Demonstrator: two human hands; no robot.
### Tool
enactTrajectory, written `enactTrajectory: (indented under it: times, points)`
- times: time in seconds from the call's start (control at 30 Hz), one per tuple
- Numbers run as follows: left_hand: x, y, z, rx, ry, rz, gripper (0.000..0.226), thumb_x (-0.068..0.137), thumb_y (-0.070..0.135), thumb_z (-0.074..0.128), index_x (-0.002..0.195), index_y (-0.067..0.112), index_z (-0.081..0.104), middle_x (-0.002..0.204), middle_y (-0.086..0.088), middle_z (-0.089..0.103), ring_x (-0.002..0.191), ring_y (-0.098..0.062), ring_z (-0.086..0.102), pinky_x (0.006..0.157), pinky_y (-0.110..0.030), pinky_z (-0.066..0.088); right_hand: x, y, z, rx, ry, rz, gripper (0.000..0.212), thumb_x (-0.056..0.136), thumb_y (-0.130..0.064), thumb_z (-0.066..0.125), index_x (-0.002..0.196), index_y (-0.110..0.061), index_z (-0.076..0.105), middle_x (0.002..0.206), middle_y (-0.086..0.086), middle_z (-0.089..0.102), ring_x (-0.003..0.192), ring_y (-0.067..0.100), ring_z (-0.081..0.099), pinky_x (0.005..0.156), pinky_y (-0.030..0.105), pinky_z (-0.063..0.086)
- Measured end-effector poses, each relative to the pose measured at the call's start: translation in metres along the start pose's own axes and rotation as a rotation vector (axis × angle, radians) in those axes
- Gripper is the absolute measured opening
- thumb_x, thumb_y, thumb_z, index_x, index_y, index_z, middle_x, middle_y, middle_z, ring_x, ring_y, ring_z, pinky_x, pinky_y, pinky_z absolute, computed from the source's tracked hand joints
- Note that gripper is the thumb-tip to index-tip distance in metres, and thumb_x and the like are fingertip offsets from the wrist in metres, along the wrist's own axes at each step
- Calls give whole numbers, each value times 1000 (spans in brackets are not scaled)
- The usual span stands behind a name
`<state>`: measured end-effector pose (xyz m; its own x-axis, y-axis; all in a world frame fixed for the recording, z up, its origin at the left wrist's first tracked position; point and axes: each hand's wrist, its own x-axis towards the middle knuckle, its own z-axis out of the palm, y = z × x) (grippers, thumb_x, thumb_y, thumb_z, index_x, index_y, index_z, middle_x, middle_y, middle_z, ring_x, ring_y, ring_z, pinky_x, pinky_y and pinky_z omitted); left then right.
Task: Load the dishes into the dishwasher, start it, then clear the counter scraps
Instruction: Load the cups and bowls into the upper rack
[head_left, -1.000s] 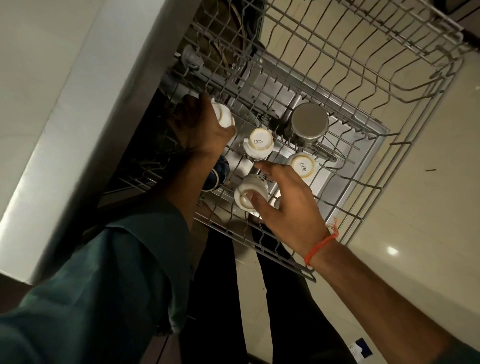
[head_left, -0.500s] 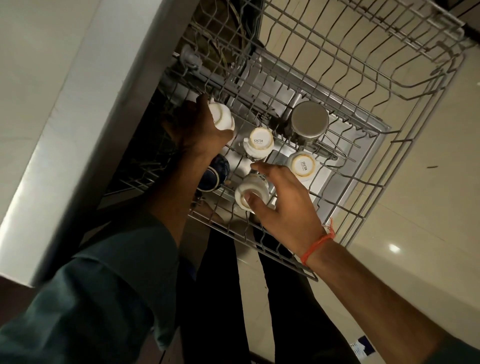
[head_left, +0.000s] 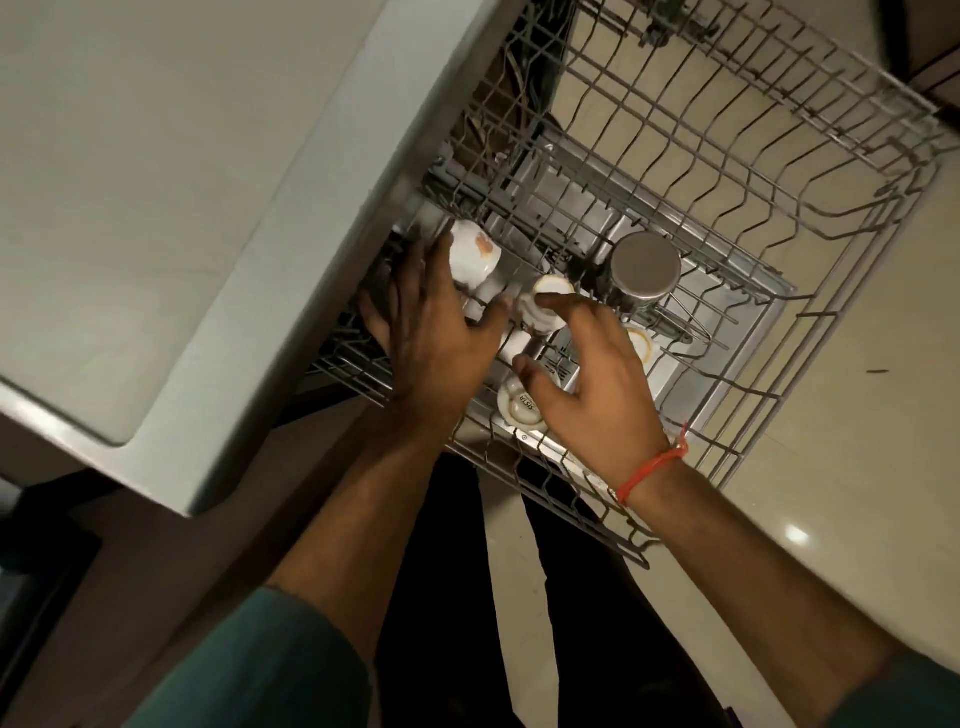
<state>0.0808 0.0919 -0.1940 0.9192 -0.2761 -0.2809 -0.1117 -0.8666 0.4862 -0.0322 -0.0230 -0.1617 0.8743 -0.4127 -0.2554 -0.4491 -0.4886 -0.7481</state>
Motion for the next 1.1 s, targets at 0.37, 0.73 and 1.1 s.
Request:
enactTrajectory:
  times: [0.37, 0.73, 1.1]
  points:
    - [79, -15, 19, -5, -173, -151, 86, 95, 60, 57, 160, 13, 25, 163, -15, 31, 151, -36, 28, 123, -51, 21, -13, 8, 5, -21, -62, 4, 54, 92, -33, 68, 141, -23, 49, 129, -2, 52, 121, 13, 49, 96, 5, 31]
    - [93, -11, 43, -50, -144, -179, 92, 41, 63, 70, 120, 17, 63, 124, -9, 58, 114, -29, 58, 98, -47, 51, -30, 22, 1, 1, -75, 63, 54, 91, -27, 70, 141, -24, 50, 132, -3, 52, 125, 11, 49, 100, 15, 35]
    - [93, -25, 50, -19, -44, -149, 86, 44, 64, 69, 119, 26, 55, 124, -7, 57, 114, -31, 57, 99, -54, 47, -25, 9, 3, 27, -97, 77, 54, 91, -26, 67, 142, -24, 48, 132, -2, 51, 121, 14, 51, 92, 19, 39]
